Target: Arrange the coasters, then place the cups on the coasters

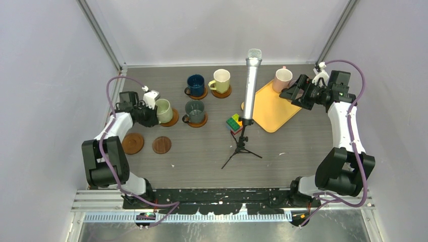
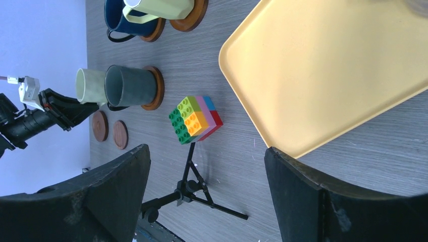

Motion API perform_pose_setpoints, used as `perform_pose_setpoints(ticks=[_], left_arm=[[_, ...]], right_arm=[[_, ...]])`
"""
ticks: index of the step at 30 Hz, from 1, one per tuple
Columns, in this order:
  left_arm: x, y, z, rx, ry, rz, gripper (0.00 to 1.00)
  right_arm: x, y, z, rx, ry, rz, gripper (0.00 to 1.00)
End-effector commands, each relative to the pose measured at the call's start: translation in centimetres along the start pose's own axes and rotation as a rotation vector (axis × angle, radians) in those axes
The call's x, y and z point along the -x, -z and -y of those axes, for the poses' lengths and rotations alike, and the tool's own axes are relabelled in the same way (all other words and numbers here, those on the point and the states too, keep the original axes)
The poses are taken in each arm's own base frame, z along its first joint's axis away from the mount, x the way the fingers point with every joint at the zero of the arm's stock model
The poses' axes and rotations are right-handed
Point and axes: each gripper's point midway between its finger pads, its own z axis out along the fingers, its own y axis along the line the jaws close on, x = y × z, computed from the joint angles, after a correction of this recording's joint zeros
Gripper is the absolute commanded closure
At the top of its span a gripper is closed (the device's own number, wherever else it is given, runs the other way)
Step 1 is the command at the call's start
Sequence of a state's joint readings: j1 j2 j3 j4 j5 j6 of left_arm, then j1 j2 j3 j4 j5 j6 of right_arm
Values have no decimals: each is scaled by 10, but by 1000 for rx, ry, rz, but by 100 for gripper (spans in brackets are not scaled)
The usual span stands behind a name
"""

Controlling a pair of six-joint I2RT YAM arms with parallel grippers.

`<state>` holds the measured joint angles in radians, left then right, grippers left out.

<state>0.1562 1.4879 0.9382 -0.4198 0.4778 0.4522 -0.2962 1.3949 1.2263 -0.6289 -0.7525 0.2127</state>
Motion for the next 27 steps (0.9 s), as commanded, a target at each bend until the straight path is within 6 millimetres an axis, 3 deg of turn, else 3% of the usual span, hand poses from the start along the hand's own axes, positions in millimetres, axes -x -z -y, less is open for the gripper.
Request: perform_pose_setpoints(ticks=[1, 11, 19, 27], left_arm=[[28, -6, -6, 16, -91, 103, 100], [25, -14, -4, 27, -122, 82, 97], [18, -16, -2, 48, -160, 47, 77], [21, -2, 3, 49, -170, 39, 45]], right_arm=[[6, -2, -2, 11, 33, 22, 12], [7, -2, -2, 10, 31, 22, 12], [8, -2, -3, 12, 35, 24, 12], [6, 0, -3, 12, 60, 13, 12]])
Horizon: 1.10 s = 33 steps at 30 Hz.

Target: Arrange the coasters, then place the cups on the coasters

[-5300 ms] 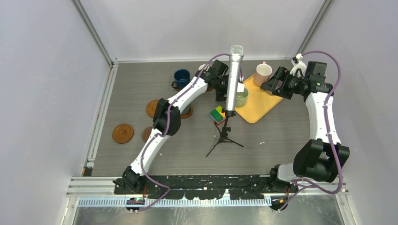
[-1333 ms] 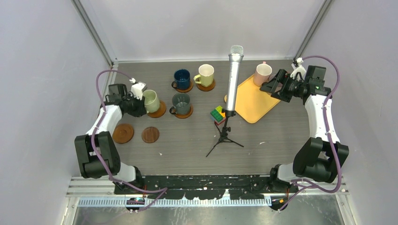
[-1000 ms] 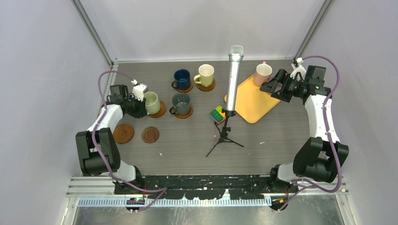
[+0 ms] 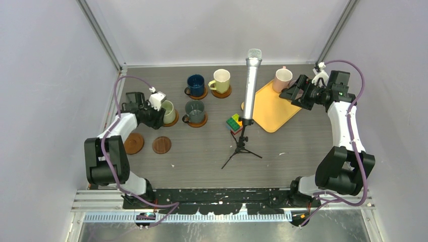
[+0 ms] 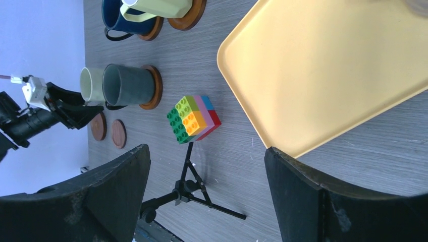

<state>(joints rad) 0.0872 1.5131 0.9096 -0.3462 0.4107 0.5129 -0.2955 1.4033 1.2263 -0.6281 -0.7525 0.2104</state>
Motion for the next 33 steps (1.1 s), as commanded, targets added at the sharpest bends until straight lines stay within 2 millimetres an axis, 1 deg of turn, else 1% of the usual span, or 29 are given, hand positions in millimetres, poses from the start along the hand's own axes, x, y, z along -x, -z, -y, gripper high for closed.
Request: perform_pose_setpoints(ticks=[1, 2, 3, 5, 9, 11, 15, 19, 22, 24, 25, 28, 31, 33], left_arm=[[22, 20, -2, 28, -45, 50, 42], [24, 24, -2, 25, -44, 50, 37], [29, 30, -1, 26, -45, 54, 34], [37, 41, 1, 27, -44, 71, 26], [61, 62, 4, 40, -45, 125, 21], [70, 71, 7, 34, -49, 132, 15], [87, 84, 21, -25, -63, 145, 9], [96, 93, 33, -46, -78, 166, 8], [98, 96, 40, -53, -89, 176, 8], [99, 98, 43, -53, -88, 181, 7], [99, 98, 43, -54, -86, 183, 7], [99, 100, 45, -58, -80, 187, 7], [98, 100, 47, -64, -72, 186, 7], [99, 101, 48, -68, -70, 190, 7]], right_arm=[[6, 3, -5, 6, 85, 10, 12], [5, 4, -3, -10, 112, -5, 12], [2, 6, 1, -35, 140, -31, 12], [5, 11, 10, -99, 193, -48, 12], [23, 22, 24, -218, 337, -29, 13], [31, 24, 32, -257, 436, -44, 13], [46, 19, 56, -324, 621, -157, 18], [67, 9, 79, -411, 717, -204, 23], [79, -1, 98, -462, 732, -218, 28], [82, -9, 110, -487, 717, -236, 28], [86, -12, 115, -511, 693, -233, 27], [107, -19, 133, -583, 600, -167, 27], [126, -23, 139, -561, 482, -91, 26], [134, -28, 145, -539, 409, -63, 25]])
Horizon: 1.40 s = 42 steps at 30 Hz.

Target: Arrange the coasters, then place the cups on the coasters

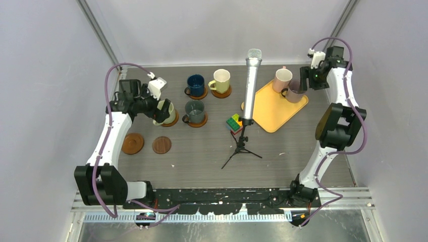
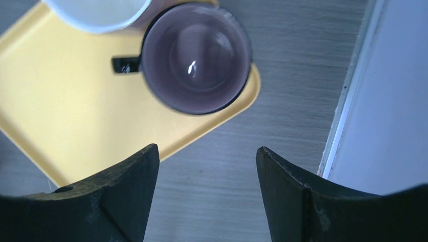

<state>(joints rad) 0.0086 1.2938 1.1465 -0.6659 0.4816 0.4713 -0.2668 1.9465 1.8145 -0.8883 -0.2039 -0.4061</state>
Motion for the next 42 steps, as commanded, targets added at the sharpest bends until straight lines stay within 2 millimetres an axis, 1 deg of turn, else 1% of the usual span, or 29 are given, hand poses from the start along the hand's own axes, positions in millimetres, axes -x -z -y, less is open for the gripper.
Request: perform_pose_setpoints(ticks=[1, 2, 3, 4, 8, 11, 15, 18, 21, 26, 31, 34, 38, 42], left_arm=[[13, 10, 7, -13, 5, 47, 7], [14, 11, 7, -14, 7, 49, 7], [17, 8, 14, -33, -5, 51, 7], [18, 8, 17, -40, -5, 54, 7], [20, 8, 17, -40, 2, 60, 7], [21, 8, 17, -39, 5, 64, 6], [22, 8, 18, -41, 14, 66, 5], [22, 7, 17, -41, 17, 66, 4], [23, 6, 17, -44, 23, 65, 4], [26, 5, 18, -60, 32, 73, 4], [28, 3, 20, -63, 23, 69, 4], [30, 2, 24, -67, 11, 68, 4], [32, -2, 33, -84, -5, 63, 4], [33, -9, 45, -104, -29, 47, 4]], right_arm=[[43, 10, 31, -35, -182, 141, 24], [46, 6, 35, -28, -211, 143, 23], [48, 2, 38, -22, -243, 145, 22], [50, -3, 41, -11, -272, 147, 21], [58, -21, 52, 45, -430, 170, 20], [64, -34, 57, 82, -507, 187, 20], [67, -52, 50, 160, -554, 182, 20], [68, -61, 45, 207, -567, 177, 20], [65, -69, 34, 271, -590, 158, 21], [53, -70, 13, 363, -628, 122, 25], [47, -55, -4, 406, -645, 120, 29], [41, -49, -17, 421, -637, 105, 29], [35, -42, -40, 459, -623, 85, 29], [30, -40, -65, 487, -613, 70, 29]])
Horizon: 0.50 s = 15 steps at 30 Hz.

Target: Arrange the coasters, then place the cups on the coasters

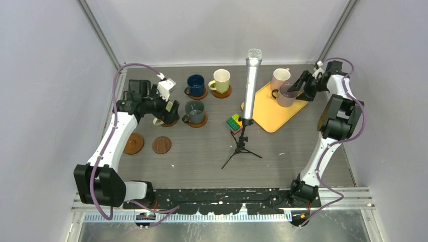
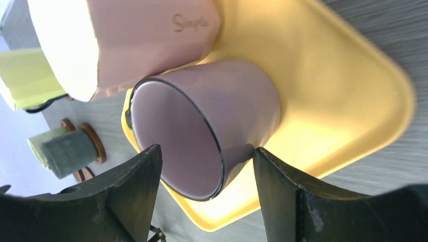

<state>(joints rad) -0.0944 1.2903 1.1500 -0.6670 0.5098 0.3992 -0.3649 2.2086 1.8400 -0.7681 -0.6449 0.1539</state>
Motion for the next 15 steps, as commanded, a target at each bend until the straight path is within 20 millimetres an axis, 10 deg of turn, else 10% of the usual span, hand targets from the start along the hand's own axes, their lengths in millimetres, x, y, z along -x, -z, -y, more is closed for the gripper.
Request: perform_pose_setpoints(ticks=[1, 15], left_arm=[[19, -3, 9, -10, -38, 25, 4], [56, -63, 54, -146, -180, -10, 3]], right_arm=[[-4, 16, -62, 108, 88, 46, 30], [-52, -31, -124, 118, 183, -41, 29]])
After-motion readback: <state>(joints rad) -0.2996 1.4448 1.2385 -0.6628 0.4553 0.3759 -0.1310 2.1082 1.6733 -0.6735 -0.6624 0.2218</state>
